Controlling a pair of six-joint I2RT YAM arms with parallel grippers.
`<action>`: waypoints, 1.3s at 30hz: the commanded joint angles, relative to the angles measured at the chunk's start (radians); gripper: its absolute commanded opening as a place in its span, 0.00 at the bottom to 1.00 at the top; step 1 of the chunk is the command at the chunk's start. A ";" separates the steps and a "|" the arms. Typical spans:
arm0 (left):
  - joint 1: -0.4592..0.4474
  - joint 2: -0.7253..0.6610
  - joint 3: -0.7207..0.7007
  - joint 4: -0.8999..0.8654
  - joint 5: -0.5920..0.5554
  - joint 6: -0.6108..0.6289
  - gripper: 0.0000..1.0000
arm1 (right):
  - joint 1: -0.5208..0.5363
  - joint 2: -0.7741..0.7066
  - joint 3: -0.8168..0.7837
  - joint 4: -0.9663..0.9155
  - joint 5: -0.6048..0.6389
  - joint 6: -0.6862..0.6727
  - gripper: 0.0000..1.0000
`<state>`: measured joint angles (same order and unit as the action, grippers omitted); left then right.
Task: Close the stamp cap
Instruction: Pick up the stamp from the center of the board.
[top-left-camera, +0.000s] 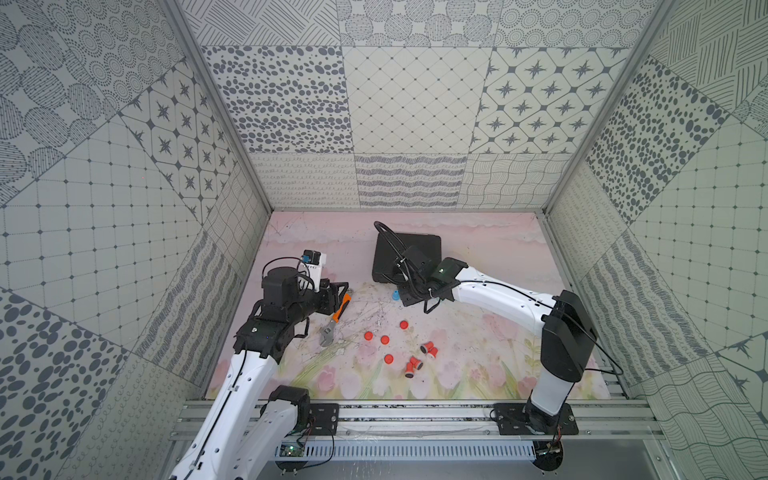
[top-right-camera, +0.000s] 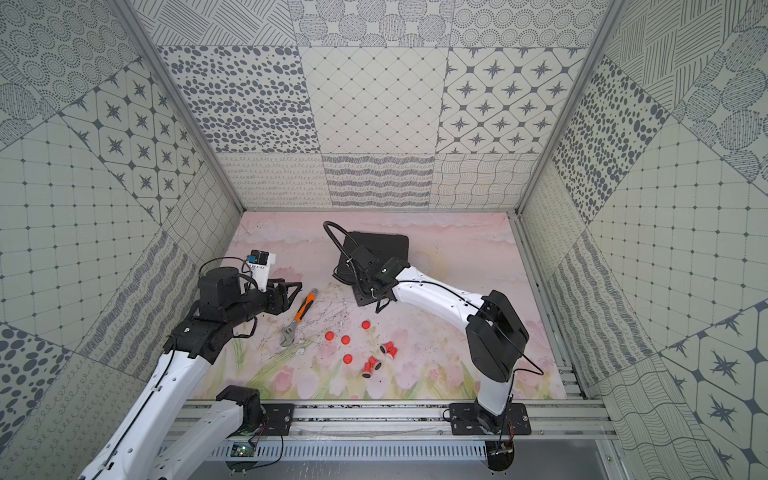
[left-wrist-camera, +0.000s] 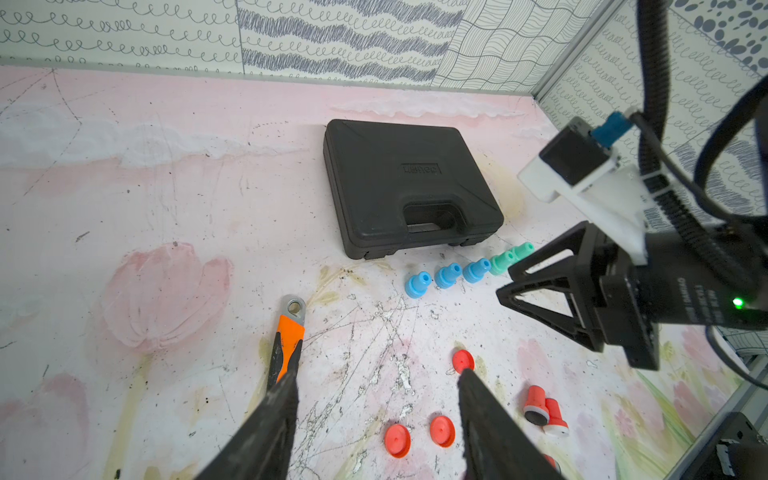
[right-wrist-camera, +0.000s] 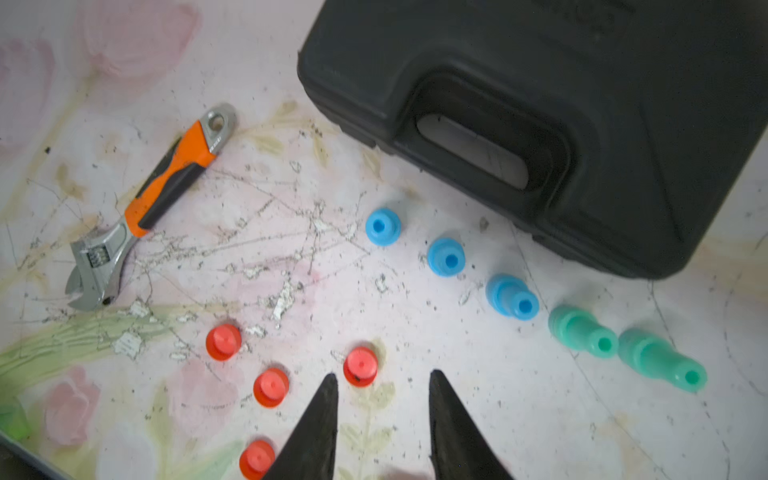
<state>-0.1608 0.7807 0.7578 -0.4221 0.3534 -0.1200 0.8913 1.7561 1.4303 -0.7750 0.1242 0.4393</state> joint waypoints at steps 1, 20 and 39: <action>0.008 0.000 0.002 0.019 0.015 0.008 0.62 | 0.032 -0.070 -0.056 -0.063 -0.067 0.021 0.37; 0.011 0.000 -0.001 0.018 0.021 0.003 0.62 | 0.240 0.045 -0.050 -0.342 -0.141 -0.034 0.37; 0.011 -0.004 0.000 0.016 0.017 0.003 0.62 | 0.254 0.192 0.005 -0.310 -0.111 -0.047 0.34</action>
<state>-0.1558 0.7807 0.7578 -0.4221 0.3573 -0.1204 1.1442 1.9289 1.4136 -1.0805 0.0044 0.4034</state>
